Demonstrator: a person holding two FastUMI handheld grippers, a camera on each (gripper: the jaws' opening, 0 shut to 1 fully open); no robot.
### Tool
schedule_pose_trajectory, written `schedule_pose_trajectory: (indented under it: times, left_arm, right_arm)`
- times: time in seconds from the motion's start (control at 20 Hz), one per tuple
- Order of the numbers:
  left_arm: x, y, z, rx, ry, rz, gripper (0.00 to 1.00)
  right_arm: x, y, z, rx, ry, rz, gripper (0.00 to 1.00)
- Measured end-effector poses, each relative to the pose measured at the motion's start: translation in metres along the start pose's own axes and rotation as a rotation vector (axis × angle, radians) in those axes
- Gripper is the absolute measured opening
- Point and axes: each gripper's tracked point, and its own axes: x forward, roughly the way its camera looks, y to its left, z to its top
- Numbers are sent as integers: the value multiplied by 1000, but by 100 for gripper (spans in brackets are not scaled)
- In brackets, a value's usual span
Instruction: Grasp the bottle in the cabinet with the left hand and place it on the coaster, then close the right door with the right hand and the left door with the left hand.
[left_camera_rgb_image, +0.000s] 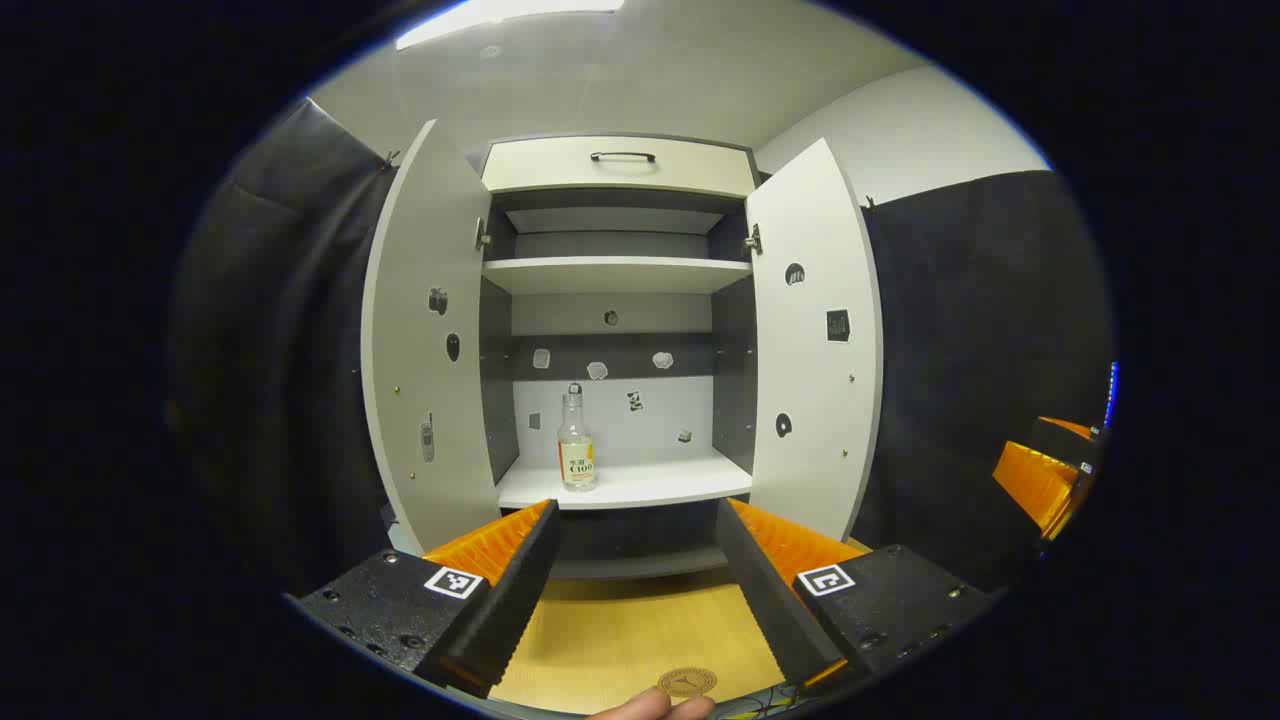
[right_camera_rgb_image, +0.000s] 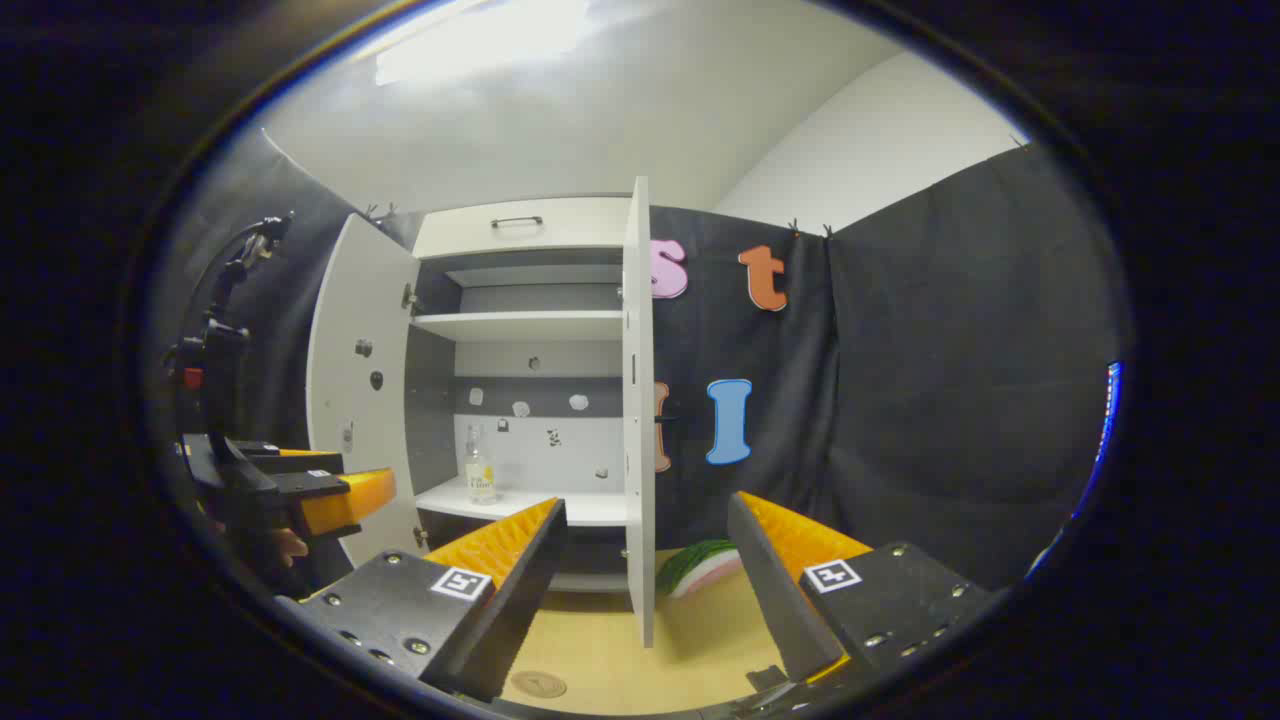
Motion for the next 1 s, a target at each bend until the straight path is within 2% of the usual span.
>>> schedule_pose_trajectory:
  times: [0.2, 0.25, 0.3, 0.35, 0.5, 0.55, 0.6, 0.65, 1.0]
  left_arm:
    - [16, 7, 8, -13, -16, 3, 98]
    - [23, 8, 8, -20, -16, -3, 98]
    - [28, 8, 9, -26, -12, -14, 98]
    - [33, 12, 8, -23, -2, -14, 99]
    - [53, 24, 19, -1, -21, -4, 99]
    - [58, 26, 21, 4, -30, -3, 99]
    - [63, 27, 20, 9, -35, -4, 99]
    - [68, 28, 18, 12, -34, 0, 99]
    - [110, 40, -8, 28, -21, 12, 98]
  right_arm:
    - [20, 6, 1, 4, 0, 13, 98]
    - [26, 9, 2, 3, -5, 18, 93]
    - [33, 13, 3, 5, -11, 28, 93]
    - [40, 18, 4, 3, -18, 36, 98]
    - [57, 23, 5, 8, -31, 38, 98]
    - [61, 28, 5, 12, -32, 53, 94]
    - [66, 33, 5, 14, -37, 65, 94]
    - [69, 36, 4, 11, -40, 72, 98]
    - [95, 54, -7, -5, -42, 105, 98]
